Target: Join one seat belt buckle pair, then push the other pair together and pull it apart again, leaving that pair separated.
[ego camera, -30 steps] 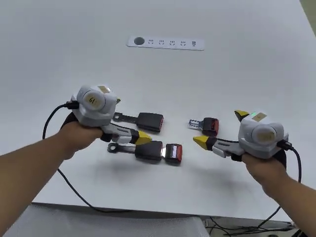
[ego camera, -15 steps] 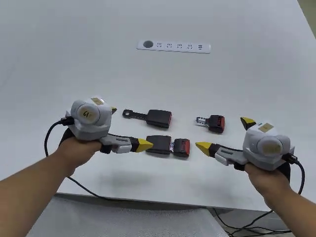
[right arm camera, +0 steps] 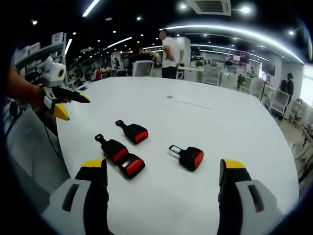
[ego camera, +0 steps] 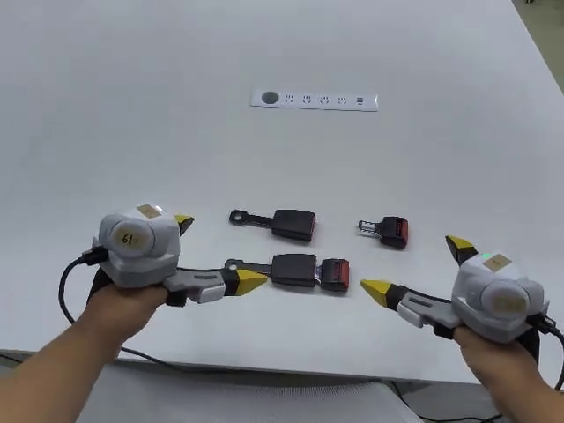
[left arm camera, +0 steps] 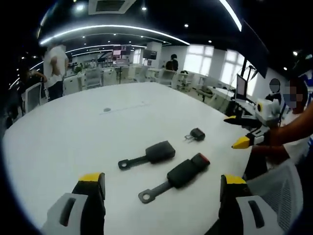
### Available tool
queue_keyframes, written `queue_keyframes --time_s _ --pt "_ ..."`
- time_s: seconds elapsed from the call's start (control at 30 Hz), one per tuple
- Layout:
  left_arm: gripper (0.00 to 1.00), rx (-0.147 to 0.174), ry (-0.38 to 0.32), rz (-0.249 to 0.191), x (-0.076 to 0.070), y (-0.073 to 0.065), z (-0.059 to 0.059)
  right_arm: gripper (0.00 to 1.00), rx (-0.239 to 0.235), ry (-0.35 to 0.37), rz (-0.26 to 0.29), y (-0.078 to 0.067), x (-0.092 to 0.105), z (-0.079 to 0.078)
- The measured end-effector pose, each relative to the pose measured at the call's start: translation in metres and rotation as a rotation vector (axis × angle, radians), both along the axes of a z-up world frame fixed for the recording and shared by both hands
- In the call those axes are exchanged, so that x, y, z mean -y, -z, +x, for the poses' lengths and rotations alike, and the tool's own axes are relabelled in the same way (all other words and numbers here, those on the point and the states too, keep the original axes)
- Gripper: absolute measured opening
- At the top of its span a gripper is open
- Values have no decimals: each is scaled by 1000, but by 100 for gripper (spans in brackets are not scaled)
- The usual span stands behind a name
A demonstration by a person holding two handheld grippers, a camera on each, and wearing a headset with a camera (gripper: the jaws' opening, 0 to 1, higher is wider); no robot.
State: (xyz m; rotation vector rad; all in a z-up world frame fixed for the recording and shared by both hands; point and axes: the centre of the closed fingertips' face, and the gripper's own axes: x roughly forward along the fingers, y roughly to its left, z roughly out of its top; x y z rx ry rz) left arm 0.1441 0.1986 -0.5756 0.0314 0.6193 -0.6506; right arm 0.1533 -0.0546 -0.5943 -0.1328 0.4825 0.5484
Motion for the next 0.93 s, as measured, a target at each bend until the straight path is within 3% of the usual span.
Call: queue_keyframes --time_s 0.1,0.23,0.5,0.93 --pt "100 -10 1 -2 -1 4 -6 96 -5 11 -1 1 4 -4" --pt "100 -24 34 31 0 11 -19 96 -12 17 -12 5 7 -10" --pt "100 -48 29 27 -6 19 -32 96 -23 14 -29 8 11 -19" --pt "100 -45 5 18 -9 19 -30 97 -27 28 -25 7 11 -24"
